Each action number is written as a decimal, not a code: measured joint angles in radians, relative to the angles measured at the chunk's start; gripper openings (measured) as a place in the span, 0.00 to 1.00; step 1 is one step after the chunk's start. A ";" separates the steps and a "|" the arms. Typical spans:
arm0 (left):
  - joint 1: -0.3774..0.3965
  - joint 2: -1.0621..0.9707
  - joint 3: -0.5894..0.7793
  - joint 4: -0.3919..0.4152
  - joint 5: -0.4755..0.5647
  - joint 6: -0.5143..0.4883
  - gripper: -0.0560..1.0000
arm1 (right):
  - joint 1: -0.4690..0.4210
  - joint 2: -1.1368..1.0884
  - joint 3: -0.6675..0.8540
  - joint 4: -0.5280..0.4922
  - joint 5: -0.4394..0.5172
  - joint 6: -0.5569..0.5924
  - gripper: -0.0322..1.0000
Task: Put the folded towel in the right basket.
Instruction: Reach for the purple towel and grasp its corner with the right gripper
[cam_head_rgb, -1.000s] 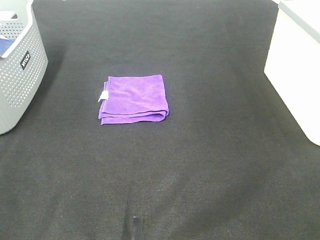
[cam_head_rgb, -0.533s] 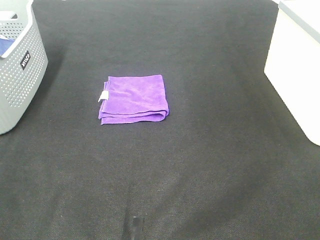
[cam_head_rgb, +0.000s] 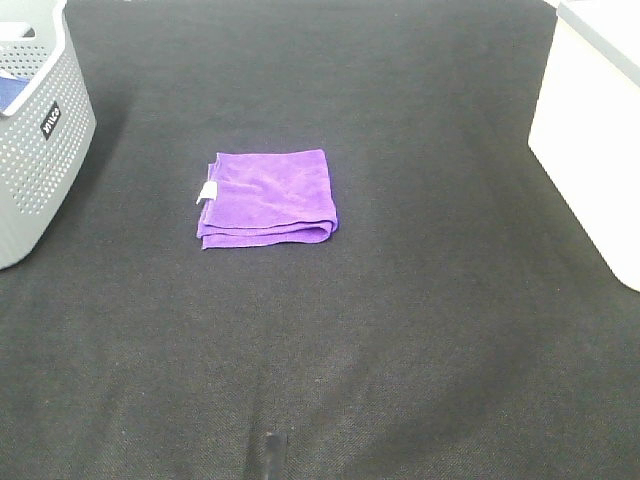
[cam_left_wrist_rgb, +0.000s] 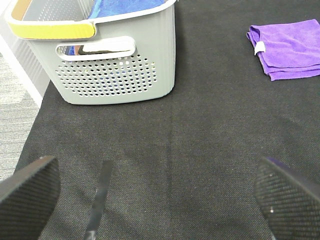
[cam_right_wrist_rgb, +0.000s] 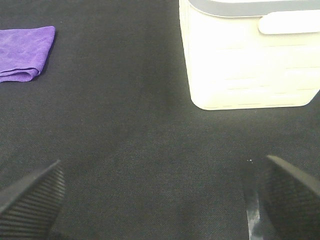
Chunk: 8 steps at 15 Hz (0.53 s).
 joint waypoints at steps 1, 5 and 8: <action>0.000 0.000 0.000 0.000 0.000 0.000 0.99 | 0.000 0.000 0.000 0.000 0.000 0.000 0.96; 0.000 0.000 0.000 0.000 0.000 0.000 0.99 | 0.000 0.000 0.000 0.000 0.000 0.000 0.96; 0.000 0.000 0.000 0.000 0.000 0.000 0.99 | 0.000 0.000 0.000 0.000 0.000 0.000 0.96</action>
